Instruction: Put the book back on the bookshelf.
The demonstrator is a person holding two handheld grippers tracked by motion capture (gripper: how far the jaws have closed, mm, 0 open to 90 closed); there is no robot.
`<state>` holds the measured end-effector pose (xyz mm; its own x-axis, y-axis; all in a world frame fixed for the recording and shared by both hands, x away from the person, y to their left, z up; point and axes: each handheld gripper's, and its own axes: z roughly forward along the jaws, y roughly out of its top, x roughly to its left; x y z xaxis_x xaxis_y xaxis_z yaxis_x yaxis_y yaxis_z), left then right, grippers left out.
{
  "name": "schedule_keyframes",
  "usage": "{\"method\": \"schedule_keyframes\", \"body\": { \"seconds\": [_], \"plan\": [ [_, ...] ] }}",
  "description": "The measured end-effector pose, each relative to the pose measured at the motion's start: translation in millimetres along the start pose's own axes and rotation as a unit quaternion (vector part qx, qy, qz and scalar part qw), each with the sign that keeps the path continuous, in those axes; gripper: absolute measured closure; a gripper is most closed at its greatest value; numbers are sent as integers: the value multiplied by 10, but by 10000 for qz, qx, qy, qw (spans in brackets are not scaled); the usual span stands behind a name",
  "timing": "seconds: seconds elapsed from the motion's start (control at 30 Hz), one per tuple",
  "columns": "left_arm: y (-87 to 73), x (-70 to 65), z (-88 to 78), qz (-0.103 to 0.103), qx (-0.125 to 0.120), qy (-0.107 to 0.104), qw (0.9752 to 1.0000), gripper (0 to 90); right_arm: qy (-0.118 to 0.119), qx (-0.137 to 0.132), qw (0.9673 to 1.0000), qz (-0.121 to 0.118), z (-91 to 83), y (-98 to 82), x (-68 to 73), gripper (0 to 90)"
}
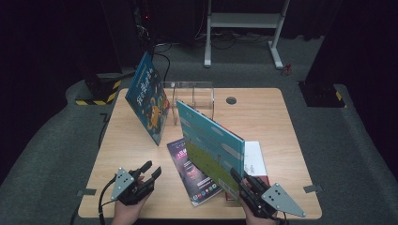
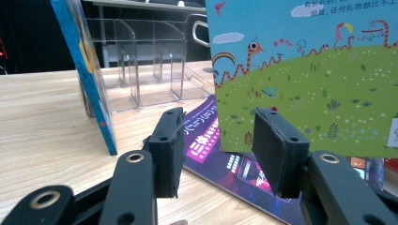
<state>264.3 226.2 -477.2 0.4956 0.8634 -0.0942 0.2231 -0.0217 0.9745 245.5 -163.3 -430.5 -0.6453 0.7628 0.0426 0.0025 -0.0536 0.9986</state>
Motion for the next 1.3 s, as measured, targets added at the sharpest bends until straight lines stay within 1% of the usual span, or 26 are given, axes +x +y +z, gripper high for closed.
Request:
{"method": "schedule_keyframes", "body": {
  "seconds": [0.03,0.17,0.33,0.43,0.6,0.67,0.7,0.77,0.8,0.83,0.87,0.9,0.93,0.97,1.03,1.07,1.1,1.13,1.17,1.27,1.3],
  "plan": [
    [1,3,3,-1,7,-5,10000,537,-14,16,10000,34,5,-6,5,806],
    [-1,4,7,5,20,-10,10000,536,-10,40,10000,47,12,-9,13,805],
    [-6,0,15,20,66,-29,10000,537,-15,132,9999,52,29,-13,25,803],
    [-7,-5,17,29,68,-33,10000,539,-5,235,9997,28,49,-21,39,801],
    [-15,-7,28,27,108,-47,9999,539,4,293,9996,-26,61,-24,59,797],
    [-35,-17,56,27,191,-78,9998,539,3,329,9995,-23,67,-24,65,792],
    [-57,-42,92,61,292,-90,9995,544,-24,335,9994,-40,75,-24,69,778],
    [-58,-48,95,95,306,-90,9994,547,-44,359,9993,-27,79,-19,76,777],
    [-60,-58,98,79,294,-103,9995,552,21,324,9995,-44,78,-17,79,772],
    [-62,-66,102,114,291,-104,9995,560,-156,437,9986,-250,86,-29,113,767],
    [-66,-73,106,123,314,-108,9994,560,-156,437,9986,-250,86,-29,113,767],
    [-90,-87,134,152,402,-70,9991,575,-159,543,9983,-129,99,-47,90,772],
    [-90,-87,134,152,402,-70,9991,586,-159,543,9983,-129,99,-47,90,772],
    [-109,-92,164,159,469,-59,9988,593,-159,555,9983,-105,103,-52,77,779],
    [-117,-96,181,160,509,-25,9986,603,-137,550,9983,-98,106,-46,86,787],
    [-124,-100,194,152,544,-6,9984,603,-137,550,9983,-98,106,-46,86,787],
    [-138,-101,217,176,598,11,9981,610,-79,531,9985,-100,108,-45,119,795],
    [-138,-101,217,176,598,11,9981,611,-79,531,9985,-100,108,-45,119,795],
    [-146,-92,229,177,627,33,9979,616,-27,526,9985,-117,112,-37,146,803],
    [-151,-76,231,158,654,63,9977,626,-3,525,9985,-148,117,-28,176,805],
    [-158,-57,239,139,688,102,9975,636,-43,527,9984,-210,117,-21,196,804]
  ]
}}
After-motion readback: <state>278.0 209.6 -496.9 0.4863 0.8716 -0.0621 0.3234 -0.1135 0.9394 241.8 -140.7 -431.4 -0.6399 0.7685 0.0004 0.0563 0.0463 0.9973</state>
